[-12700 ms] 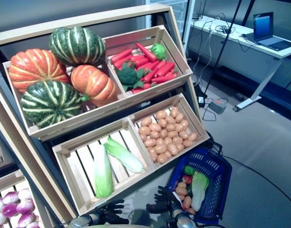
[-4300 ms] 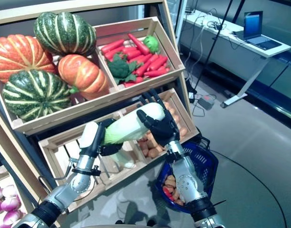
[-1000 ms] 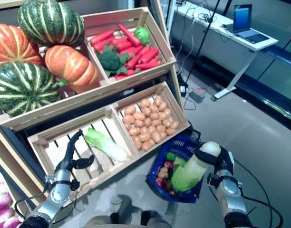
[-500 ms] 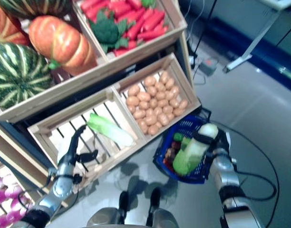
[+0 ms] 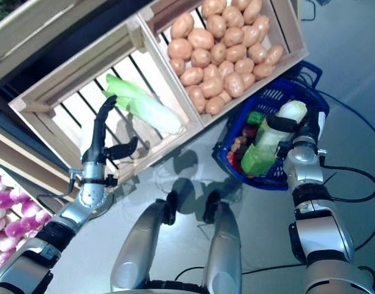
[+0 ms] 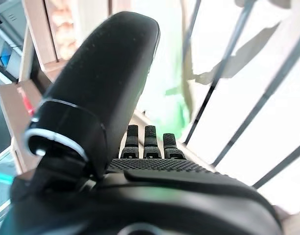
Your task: Put vegetables into the basket
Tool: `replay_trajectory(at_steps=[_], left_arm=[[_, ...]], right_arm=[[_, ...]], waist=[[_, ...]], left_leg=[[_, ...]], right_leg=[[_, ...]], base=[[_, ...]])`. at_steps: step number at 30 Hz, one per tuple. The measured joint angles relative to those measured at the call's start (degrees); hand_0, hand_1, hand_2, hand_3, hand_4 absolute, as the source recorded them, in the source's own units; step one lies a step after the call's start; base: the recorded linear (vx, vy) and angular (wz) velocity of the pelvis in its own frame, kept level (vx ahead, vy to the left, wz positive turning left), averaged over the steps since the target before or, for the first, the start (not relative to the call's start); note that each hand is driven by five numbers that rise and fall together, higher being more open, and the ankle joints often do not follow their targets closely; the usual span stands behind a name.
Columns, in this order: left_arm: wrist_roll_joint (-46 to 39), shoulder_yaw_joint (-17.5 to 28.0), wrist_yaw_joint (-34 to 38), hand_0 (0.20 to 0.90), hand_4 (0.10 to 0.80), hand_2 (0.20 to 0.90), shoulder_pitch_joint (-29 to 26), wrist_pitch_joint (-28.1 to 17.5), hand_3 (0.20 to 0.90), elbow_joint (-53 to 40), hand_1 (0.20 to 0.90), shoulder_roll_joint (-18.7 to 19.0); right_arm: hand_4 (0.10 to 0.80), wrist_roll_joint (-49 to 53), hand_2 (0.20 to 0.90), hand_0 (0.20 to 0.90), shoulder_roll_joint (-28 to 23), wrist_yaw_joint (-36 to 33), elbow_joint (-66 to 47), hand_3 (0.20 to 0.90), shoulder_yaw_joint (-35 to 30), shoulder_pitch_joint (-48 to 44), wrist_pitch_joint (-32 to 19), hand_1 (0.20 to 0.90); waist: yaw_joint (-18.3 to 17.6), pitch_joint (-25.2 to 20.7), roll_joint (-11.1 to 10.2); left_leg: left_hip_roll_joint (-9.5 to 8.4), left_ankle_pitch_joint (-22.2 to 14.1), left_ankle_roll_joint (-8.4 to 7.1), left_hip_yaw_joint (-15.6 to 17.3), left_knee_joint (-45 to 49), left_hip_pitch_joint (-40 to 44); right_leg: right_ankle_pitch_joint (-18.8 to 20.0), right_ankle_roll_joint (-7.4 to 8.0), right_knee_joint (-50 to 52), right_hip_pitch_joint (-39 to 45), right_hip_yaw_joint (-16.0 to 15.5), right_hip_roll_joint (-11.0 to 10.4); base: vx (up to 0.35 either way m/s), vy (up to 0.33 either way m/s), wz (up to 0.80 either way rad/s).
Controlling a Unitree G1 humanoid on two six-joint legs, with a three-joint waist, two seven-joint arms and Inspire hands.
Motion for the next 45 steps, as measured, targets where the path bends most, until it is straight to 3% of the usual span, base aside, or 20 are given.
replay_trajectory(at_steps=[5, 9, 10, 11, 30, 39, 41, 45], left_arm=[[-0.01, -0.19, 0.08, 0.9, 0.8, 0.9, -0.16, -0.32, 0.9, -1.64, 0.9, 1.21], [-0.09, -0.19, 1.12, 0.9, 0.8, 0.9, -0.05, -1.44, 0.9, -2.5, 0.9, 2.66], [-0.09, -0.19, 1.13, 0.9, 0.8, 0.9, 0.0, -1.44, 0.9, -3.13, 0.9, 3.11], [-0.06, -0.19, 1.15, 0.9, 0.8, 0.9, 0.02, -1.46, 0.9, -3.86, 0.9, 3.49], [3.22, -0.03, 3.87, 0.9, 0.8, 0.9, 0.85, 0.18, 0.9, -5.86, 0.9, 7.42], [10.41, -0.51, 4.14, 0.9, 0.8, 0.9, -2.22, 12.21, 0.9, -2.92, 0.9, 15.86], [13.34, -3.57, 3.56, 0.9, 0.8, 0.9, -6.25, 14.94, 0.9, -0.28, 0.9, 17.89], [18.29, -9.53, 1.95, 0.9, 0.8, 0.9, -13.5, 17.32, 0.9, 4.54, 0.9, 18.03]], right_arm=[[0.4, 0.12, 0.3, 0.3, -0.95, -1.38, 1.27, 0.3, 0.09, -2.72, 1.96, 0.3], [0.4, 0.17, 0.3, 0.3, -1.55, -2.5, 2.43, 0.3, 0.05, -3.94, 2.22, 0.3], [0.629, 0.18, 0.644, 0.644, -1.8, -2.5, 2.36, 0.644, 0.04, -3.94, 2.22, 0.644], [0.8, 0.22, 0.9, 0.9, -2.1, -2.5, 2.34, 0.9, 0.04, -3.94, 2.21, 0.9], [0.8, 0.67, 0.9, 0.9, -2.93, 0.65, 0.39, 0.9, 0.11, -2.6, 1.28, 0.9], [0.8, 4.95, 0.9, 0.9, -3.04, 2.16, -6.31, 0.9, 0.33, -0.94, -1.4, 0.9], [0.8, 4.96, 0.9, 0.9, -2.88, 2.43, -9.95, 0.9, 0.5, -0.19, -3.47, 0.9], [0.8, 4.7, 0.9, 0.9, -2.77, 3.53, -14.73, 0.9, 2.56, 0.32, -5.83, 0.9]], waist=[[-0.18, 0.04, 0.03], [-0.19, 0.05, 0.05], [-0.19, 0.05, 0.05], [-0.19, 0.05, 0.05], [-0.23, 0.06, 0.07], [-2.78, 0.06, 0.08], [-3.32, 0.07, 0.08], [-4.64, 0.07, 0.09]], left_leg=[[0.38, -1.14, -0.19, -0.6, 4.92, -4.52], [0.44, -1.06, -0.31, -1.02, 6.29, -6.6], [0.44, -0.92, -0.51, -1.11, 6.39, -7.13], [0.45, -0.8, -0.69, -1.15, 6.46, -7.63], [2.01, -1.73, -1.45, -1.13, 8.15, -5.14], [2.49, -1.66, -1.59, -0.33, 7.29, -4.48], [2.69, -1.78, -1.5, 0.54, 7.04, -4.33], [3.47, -2.3, -1.2, 2.27, 6.89, -4.41]], right_leg=[[-1.31, -1.25, 4.69, -4.32, -0.15, -0.31], [-1.64, -1.36, 6.04, -6.31, -0.22, -0.24], [-1.59, -1.43, 6.15, -6.8, -0.24, -0.18], [-1.54, -1.51, 6.28, -7.31, -0.25, -0.18], [-2.09, -2.47, 7.63, -4.95, -0.49, 0.75], [-1.81, -2.36, 6.76, -4.85, 0.4, 1.65], [-1.5, -1.87, 6.63, -5.36, 1.34, 2.07], [-1.22, -1.49, 6.55, -6.46, 3.23, 2.92]], base=[[-0.034, -0.062, 0.03], [-0.035, -0.066, 0.03], [-0.031, -0.046, 0.02], [-0.019, -0.041, 0.01], [0.017, -0.008, -0.02], [0.027, 0.064, -0.06], [-0.007, 0.109, -0.17], [0.005, 0.082, -0.21]])
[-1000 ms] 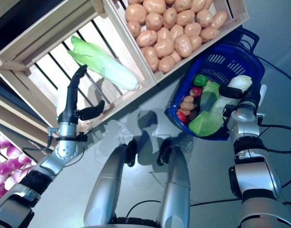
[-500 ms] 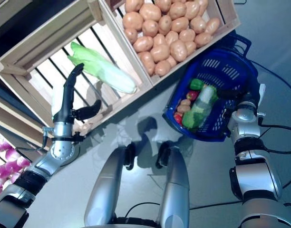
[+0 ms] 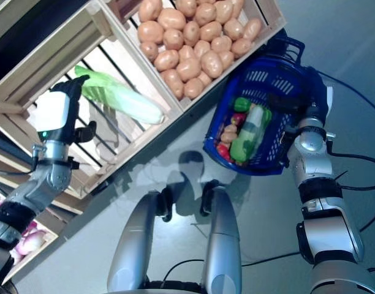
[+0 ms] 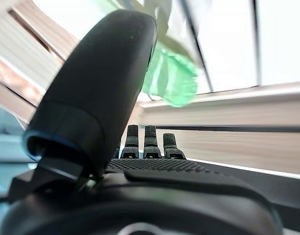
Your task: Put vegetables into the basket
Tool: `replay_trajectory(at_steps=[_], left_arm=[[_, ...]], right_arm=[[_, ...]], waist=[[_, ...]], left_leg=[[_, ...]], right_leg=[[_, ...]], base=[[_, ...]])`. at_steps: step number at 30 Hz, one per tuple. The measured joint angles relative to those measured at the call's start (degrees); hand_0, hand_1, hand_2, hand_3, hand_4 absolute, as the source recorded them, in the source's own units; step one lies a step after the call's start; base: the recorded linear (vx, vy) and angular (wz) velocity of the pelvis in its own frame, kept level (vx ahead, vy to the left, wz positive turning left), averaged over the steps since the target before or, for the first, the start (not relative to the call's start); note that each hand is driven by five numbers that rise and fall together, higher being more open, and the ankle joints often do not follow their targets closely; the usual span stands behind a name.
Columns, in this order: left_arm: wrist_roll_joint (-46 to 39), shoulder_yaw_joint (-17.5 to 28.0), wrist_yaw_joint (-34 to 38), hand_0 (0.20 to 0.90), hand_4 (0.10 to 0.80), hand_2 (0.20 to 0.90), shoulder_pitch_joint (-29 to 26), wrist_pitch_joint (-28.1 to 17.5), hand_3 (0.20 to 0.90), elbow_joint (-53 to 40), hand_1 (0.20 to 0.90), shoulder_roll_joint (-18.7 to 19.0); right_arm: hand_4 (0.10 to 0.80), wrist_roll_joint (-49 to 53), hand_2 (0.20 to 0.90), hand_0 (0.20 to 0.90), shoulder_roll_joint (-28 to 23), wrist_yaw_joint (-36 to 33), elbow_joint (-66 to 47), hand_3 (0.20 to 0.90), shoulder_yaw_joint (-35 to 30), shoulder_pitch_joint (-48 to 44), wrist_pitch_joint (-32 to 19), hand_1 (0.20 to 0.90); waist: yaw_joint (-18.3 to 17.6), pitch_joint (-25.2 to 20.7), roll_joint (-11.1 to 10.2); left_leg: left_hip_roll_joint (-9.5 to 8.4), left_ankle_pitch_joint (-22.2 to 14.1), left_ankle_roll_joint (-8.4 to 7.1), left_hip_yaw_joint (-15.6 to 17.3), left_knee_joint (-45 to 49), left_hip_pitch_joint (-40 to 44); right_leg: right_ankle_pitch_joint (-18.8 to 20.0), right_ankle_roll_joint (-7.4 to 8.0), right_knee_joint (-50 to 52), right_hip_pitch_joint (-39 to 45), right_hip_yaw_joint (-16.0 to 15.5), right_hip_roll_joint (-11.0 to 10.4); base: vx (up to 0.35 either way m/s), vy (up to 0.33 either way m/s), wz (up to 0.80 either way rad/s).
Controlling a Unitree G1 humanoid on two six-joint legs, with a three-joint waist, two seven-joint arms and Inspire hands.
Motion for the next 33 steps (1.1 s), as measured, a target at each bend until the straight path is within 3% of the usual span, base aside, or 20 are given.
replay_trajectory(at_steps=[6, 11, 17, 27, 33], left_arm=[[5.44, -6.36, -3.25, 0.9, 0.8, 0.9, -5.29, 0.53, 0.9, 3.88, 0.9, -0.54], [7.56, -8.98, -3.96, 0.9, 0.8, 0.9, -7.51, 0.22, 0.9, 8.22, 0.9, -1.49], [7.72, -9.31, -6.43, 0.9, 0.8, 0.9, -9.35, 1.86, 0.9, 9.87, 0.9, -3.24], [7.75, -9.74, -11.86, 0.9, 0.8, 0.9, -11.13, 4.35, 0.9, 12.8, 0.9, -6.3], [7.74, -9.74, -15.82, 0.9, 0.8, 0.9, -15.7, 7.04, 0.9, 13.67, 0.9, -7.71]], right_arm=[[0.8, 0.07, 0.9, 0.9, 0.39, 1.95, -1.13, 0.9, 2.71, 2.08, -1.13, 0.9], [0.8, 0.09, 0.9, 0.9, 1.31, 2.04, -1.16, 0.9, 2.71, 2.94, -3.82, 0.9], [0.8, 2.16, 0.9, 0.9, 2.04, 2.64, -6.14, 0.9, 2.58, 4.66, -9.0, 0.9], [0.8, 2.18, 0.9, 0.9, 4.39, 3.34, -11.18, 0.9, 2.31, 6.92, -9.7, 0.9], [0.8, 2.23, 0.9, 0.9, 5.0, 3.32, -11.94, 0.9, 2.14, 7.15, -9.7, 0.9]], waist=[[-2.26, 0.0, -0.01], [-3.72, 0.01, -0.02], [-4.29, 0.02, -0.04], [-4.76, 0.07, -0.29], [-4.82, 0.05, -0.32]], left_leg=[[0.94, -0.83, 0.03, 1.34, -0.28, -0.42], [1.24, -1.47, -0.23, 1.2, 0.15, -1.39], [2.09, -1.86, -0.17, 1.24, 0.15, -2.6], [2.3, -1.72, -0.4, 1.2, 0.26, -5.65], [2.3, -1.78, -0.27, 1.12, 0.43, -7.18]], right_leg=[[0.38, -0.06, -0.82, -1.04, 0.99, 1.03], [0.43, -0.05, -0.86, -2.2, 1.65, 2.21], [1.09, -0.02, -1.8, -3.45, 2.16, 3.58], [1.65, 0.18, -2.46, -6.12, 2.11, 3.85], [1.94, 0.5, -2.77, -7.34, 2.05, 3.83]], base=[[0.003, 0.031, -0.15], [0.001, 0.031, -0.1], [0.009, 0.02, -0.12], [0.0, 0.001, 0.0], [0.0, 0.0, 0.0]])
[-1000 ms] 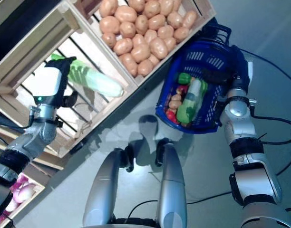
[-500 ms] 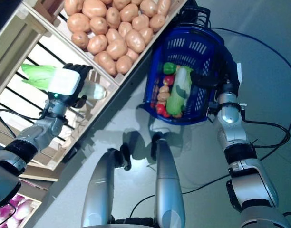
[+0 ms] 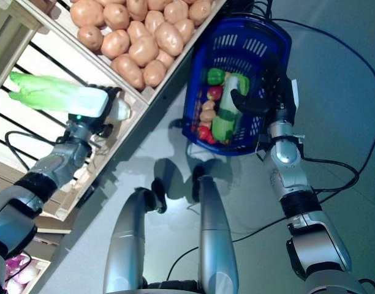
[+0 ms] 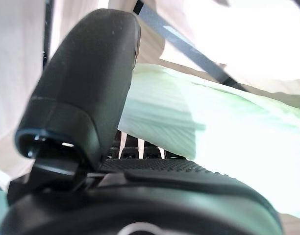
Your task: Put vegetables into the basket
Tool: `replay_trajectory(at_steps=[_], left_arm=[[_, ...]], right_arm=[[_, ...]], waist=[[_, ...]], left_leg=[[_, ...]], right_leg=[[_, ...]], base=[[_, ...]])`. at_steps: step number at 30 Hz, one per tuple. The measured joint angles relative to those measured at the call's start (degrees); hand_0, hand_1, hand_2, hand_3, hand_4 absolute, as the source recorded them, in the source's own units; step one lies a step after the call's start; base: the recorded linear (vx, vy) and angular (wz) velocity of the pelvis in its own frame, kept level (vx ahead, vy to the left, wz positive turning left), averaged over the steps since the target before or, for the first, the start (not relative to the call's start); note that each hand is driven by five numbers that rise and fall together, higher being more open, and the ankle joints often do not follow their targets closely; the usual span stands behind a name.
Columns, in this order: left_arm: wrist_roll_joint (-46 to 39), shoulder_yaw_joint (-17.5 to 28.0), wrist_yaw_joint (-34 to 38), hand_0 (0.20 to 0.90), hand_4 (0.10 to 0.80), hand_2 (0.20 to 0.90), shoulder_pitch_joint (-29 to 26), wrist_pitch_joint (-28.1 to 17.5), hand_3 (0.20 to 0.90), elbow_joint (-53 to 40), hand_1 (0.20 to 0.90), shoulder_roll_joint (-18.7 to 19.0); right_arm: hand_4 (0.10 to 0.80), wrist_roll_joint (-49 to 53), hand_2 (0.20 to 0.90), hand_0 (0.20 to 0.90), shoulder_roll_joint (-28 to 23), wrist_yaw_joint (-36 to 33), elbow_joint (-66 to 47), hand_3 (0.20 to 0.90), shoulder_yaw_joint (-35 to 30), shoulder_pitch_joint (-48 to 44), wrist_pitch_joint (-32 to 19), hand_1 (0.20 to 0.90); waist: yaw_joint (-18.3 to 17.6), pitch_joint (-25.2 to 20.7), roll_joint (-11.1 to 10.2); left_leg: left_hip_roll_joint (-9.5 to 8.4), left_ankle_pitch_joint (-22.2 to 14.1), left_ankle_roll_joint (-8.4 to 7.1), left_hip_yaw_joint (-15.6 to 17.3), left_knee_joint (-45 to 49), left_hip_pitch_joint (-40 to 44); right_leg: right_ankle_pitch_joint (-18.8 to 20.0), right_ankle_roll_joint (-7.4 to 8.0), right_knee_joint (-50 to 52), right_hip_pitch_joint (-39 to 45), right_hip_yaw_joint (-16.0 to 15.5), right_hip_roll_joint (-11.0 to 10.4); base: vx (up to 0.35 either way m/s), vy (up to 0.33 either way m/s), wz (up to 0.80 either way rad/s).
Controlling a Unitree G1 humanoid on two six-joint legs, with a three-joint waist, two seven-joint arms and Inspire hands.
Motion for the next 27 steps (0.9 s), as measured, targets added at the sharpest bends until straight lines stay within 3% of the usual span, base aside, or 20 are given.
replay_trajectory(at_steps=[11, 12, 13, 27], left_arm=[[-0.24, 0.36, -0.39, 0.9, 0.8, 0.9, -3.23, 6.13, 0.9, -0.07, 0.9, -3.03], [-0.64, 1.23, -0.29, 0.792, 0.728, 0.792, -3.31, 6.21, 0.792, -0.06, 0.792, -3.33], [-0.77, 1.83, 0.25, 0.3, 0.4, 0.3, -3.58, 6.37, 0.3, -0.06, 0.3, -3.5], [-0.72, 4.0, 3.6, 0.3, 0.4, 0.3, -5.58, 6.58, 0.3, -1.05, 0.3, -2.81]], right_arm=[[0.8, -0.02, 0.9, 0.9, 1.1, -0.1, -0.37, 0.9, -0.02, -1.63, 0.0, 0.9], [0.8, -0.04, 0.9, 0.9, 1.09, -0.15, -0.53, 0.9, -0.1, -1.86, 0.0, 0.9], [0.8, -0.04, 0.9, 0.9, 1.09, -0.2, -0.72, 0.9, -0.26, -2.12, 0.0, 0.9], [0.8, -0.13, 0.9, 0.9, 1.13, -1.43, -2.76, 0.9, -0.48, -2.22, 0.0, 0.9]], waist=[[0.39, -0.02, -0.03], [0.33, -0.03, -0.05], [0.33, -0.03, -0.05], [0.24, -0.03, -0.09]], left_leg=[[-0.06, 0.27, 0.44, -0.04, 0.32, -2.9], [-0.07, 0.42, 0.44, -0.04, 0.4, -3.38], [-0.07, 0.55, 0.45, -0.09, 0.64, -4.04], [-0.43, 0.91, 0.9, -1.16, 3.78, -8.8]], right_leg=[[0.6, 0.36, -0.1, -2.82, 0.06, 0.03], [0.81, 0.38, -0.12, -3.24, 0.09, 0.04], [1.05, 0.37, -0.07, -3.84, 0.09, 0.04], [1.86, 0.53, 2.01, -7.94, -0.05, -0.12]], base=[[0.0, 0.0, 0.0], [-0.02, 0.02, -0.04], [-0.025, 0.013, -0.03], [-0.021, 0.01, 0.0]])
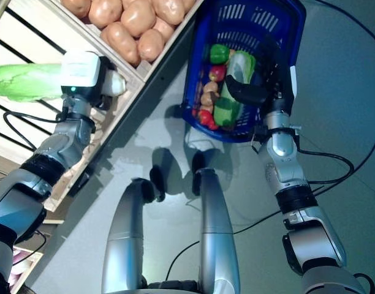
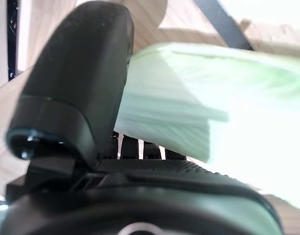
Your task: Put vegetables into the basket
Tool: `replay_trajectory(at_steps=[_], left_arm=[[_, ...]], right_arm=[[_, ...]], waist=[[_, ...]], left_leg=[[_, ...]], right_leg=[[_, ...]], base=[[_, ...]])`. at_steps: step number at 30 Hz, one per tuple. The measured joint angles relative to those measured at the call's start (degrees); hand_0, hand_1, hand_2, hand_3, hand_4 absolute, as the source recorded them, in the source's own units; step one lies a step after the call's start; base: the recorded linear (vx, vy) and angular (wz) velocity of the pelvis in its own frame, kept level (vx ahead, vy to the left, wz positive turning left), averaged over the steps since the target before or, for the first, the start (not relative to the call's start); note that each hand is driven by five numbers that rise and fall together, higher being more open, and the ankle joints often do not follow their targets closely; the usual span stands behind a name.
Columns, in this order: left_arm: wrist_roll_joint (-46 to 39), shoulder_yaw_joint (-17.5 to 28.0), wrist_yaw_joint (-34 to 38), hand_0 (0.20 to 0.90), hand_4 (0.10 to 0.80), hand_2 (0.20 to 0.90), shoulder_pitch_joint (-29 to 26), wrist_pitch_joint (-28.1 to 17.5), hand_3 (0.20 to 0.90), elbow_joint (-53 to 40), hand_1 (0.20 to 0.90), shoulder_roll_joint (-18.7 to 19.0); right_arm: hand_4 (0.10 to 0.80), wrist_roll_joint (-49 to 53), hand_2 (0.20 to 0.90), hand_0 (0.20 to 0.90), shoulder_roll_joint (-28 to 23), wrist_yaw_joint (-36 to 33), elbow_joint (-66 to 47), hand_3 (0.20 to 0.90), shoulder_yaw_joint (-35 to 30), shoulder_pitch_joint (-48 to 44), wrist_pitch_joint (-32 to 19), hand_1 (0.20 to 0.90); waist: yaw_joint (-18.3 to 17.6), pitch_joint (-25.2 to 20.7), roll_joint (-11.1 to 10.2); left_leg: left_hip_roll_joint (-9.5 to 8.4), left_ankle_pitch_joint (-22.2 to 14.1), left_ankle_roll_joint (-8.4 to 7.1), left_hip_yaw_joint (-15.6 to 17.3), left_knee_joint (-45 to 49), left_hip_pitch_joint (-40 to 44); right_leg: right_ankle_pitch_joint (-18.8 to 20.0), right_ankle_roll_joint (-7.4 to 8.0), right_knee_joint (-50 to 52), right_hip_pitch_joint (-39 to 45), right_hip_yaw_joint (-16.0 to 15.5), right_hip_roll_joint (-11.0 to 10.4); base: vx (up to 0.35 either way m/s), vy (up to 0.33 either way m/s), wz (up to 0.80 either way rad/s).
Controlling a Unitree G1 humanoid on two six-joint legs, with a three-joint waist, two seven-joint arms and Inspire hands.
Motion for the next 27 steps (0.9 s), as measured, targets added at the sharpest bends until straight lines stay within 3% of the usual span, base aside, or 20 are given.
replay_trajectory(at_steps=[6, 10, 18, 27], left_arm=[[-0.03, 0.06, -1.63, 0.3, 0.4, 0.3, -0.17, 0.0, 0.3, 0.09, 0.3, 0.23], [-1.24, 0.06, -6.65, 0.3, 0.4, 0.3, 0.32, -0.06, 0.3, 2.77, 0.3, -0.17], [-6.4, 0.51, -9.32, 0.3, 0.4, 0.3, 10.67, -5.68, 0.3, 5.83, 0.3, 0.14], [-21.44, 14.14, -9.57, 0.3, 0.4, 0.3, 22.1, -12.58, 0.3, -6.39, 0.3, -0.43]], right_arm=[[0.8, -0.01, 0.9, 0.9, 0.05, 0.0, -0.01, 0.9, -0.02, 0.53, 0.0, 0.9], [0.8, -0.01, 0.9, 0.9, 1.49, 0.02, 0.0, 0.9, -0.01, 2.64, 0.0, 0.9], [0.8, 0.06, 0.9, 0.9, 4.39, 0.19, -1.69, 0.9, 0.0, 9.91, 0.0, 0.9], [0.8, 0.06, 0.9, 0.9, 7.94, 4.43, -3.79, 0.9, -0.01, 16.07, 0.14, 0.9]], waist=[[-0.23, 0.01, -0.05], [-1.15, 0.06, -0.77], [-1.67, -0.1, -3.36], [0.92, -0.23, -3.46]], left_leg=[[0.0, -0.03, 0.06, 0.02, 0.23, 0.57], [0.05, -0.06, 0.04, 0.11, -0.73, 4.46], [-0.73, 1.09, -0.51, 0.18, -10.4, 20.85], [-2.01, 3.94, -1.56, -0.23, -25.51, 40.72]], right_leg=[[0.06, -0.08, 0.22, 0.64, 0.03, 0.01], [0.23, -0.41, -0.77, 4.51, 0.02, 0.13], [0.39, -0.17, -8.87, 20.49, -0.4, 0.21], [0.63, 0.2, -20.31, 39.29, -1.85, -0.03]], base=[[0.0, 0.0, 0.0], [-0.004, 0.01, -0.02], [0.032, 0.019, 0.02], [0.09, 0.029, 0.05]])
